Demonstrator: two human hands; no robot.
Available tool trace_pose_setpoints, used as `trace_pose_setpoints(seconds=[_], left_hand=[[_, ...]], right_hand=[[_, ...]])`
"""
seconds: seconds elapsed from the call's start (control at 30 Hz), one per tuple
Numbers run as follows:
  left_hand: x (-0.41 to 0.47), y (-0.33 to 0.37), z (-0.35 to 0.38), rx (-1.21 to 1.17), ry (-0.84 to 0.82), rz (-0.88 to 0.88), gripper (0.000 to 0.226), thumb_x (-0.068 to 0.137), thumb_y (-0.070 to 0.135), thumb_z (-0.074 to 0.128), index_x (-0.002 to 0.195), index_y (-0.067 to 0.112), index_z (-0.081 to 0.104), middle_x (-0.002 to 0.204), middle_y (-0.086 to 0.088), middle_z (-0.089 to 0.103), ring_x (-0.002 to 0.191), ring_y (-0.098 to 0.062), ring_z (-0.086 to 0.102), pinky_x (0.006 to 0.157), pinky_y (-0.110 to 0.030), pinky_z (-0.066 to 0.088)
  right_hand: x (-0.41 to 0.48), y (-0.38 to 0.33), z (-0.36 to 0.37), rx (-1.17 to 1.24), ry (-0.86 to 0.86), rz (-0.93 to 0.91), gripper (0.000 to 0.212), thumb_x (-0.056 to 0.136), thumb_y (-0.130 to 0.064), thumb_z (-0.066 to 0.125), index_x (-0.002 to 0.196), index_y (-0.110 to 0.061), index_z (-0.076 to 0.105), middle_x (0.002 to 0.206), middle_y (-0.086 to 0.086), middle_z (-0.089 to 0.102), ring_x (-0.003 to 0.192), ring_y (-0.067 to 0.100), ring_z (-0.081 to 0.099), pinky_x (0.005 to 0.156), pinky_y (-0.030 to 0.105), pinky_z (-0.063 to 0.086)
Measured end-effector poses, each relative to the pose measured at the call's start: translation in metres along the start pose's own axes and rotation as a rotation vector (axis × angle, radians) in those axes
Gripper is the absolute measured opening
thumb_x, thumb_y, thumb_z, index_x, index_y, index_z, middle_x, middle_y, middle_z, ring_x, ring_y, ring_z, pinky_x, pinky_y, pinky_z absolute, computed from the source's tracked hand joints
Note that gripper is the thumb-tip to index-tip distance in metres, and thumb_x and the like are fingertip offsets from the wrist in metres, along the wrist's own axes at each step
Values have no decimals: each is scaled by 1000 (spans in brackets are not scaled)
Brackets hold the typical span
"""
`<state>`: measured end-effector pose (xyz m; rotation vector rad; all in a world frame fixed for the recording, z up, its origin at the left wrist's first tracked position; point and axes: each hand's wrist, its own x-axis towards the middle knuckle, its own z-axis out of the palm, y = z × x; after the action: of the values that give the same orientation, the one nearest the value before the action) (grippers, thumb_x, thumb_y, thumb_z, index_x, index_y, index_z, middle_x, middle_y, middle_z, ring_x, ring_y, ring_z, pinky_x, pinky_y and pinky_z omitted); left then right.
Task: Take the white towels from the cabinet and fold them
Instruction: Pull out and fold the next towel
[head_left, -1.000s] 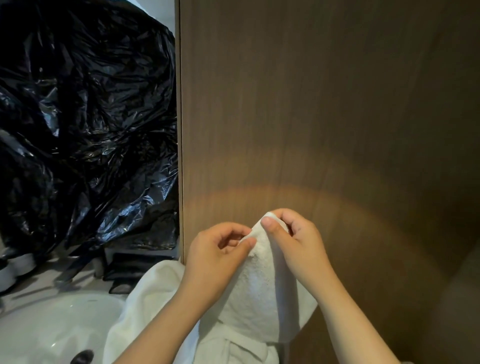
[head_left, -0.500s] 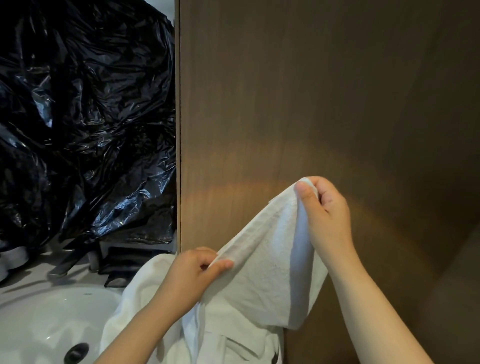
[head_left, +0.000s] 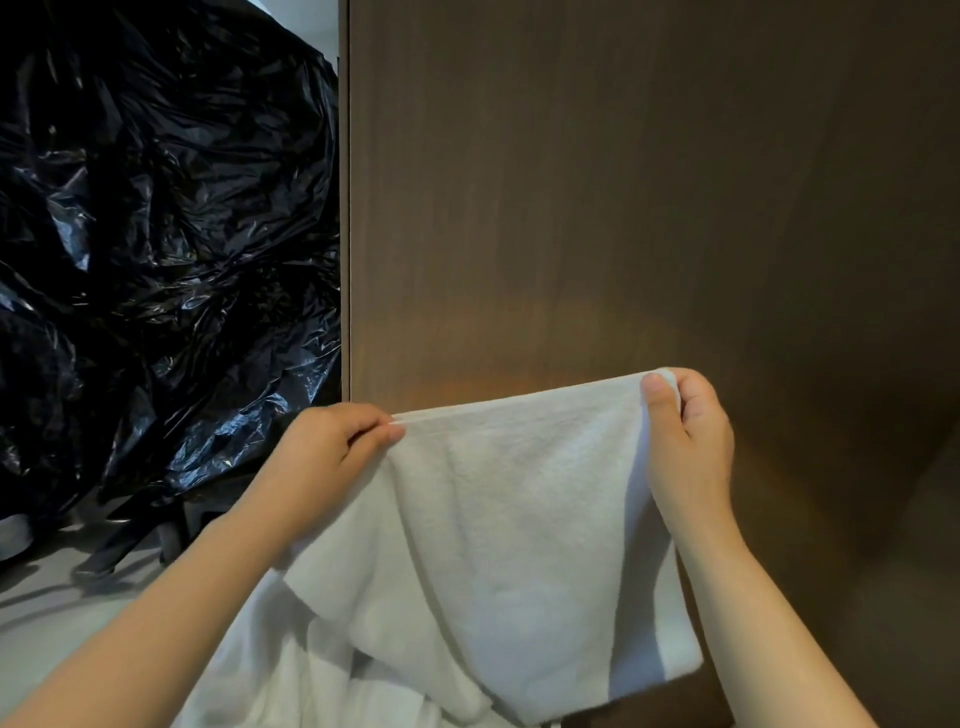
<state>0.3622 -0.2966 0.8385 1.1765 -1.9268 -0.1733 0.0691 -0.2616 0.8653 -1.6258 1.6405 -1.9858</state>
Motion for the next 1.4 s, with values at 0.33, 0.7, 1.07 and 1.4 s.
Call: trace_pose_setpoints(seconds=[0.33,0.7,1.07,1.4], left_hand=[[16,-1,22,97,-151,2,10,94,25,60,90,25,69,79,14,66,75,0,59,69,-20,46],[45,36,-24,-471,-79,-29,32,72,54,70,78,23,73,76,-23,64,64,-21,53,64,-30,43],[15,-7,5,-82,-495,-213,7,77,23,81,76,30,78,64,3,68,57,-7,54,55,-29,48],[-3,-37,10,146,-340,-167,21,79,38,77,61,28,71,72,4,68,64,-6,59,62,-27,50]], right_hand=[[22,6,-14,-71,121,-15,15,103,-31,44,100,-21,55,92,-8,57,86,6,55,69,13,41],[43,30,-42,-93,212,-17,24,102,-28,44,94,-10,57,87,3,58,86,22,55,77,38,45],[25,64,-26,-181,104,145,28,103,-33,44,117,-13,58,113,0,59,106,17,54,92,35,47],[17,63,-18,-187,85,127,27,103,-32,44,117,-13,58,109,-4,56,102,12,52,84,27,42]])
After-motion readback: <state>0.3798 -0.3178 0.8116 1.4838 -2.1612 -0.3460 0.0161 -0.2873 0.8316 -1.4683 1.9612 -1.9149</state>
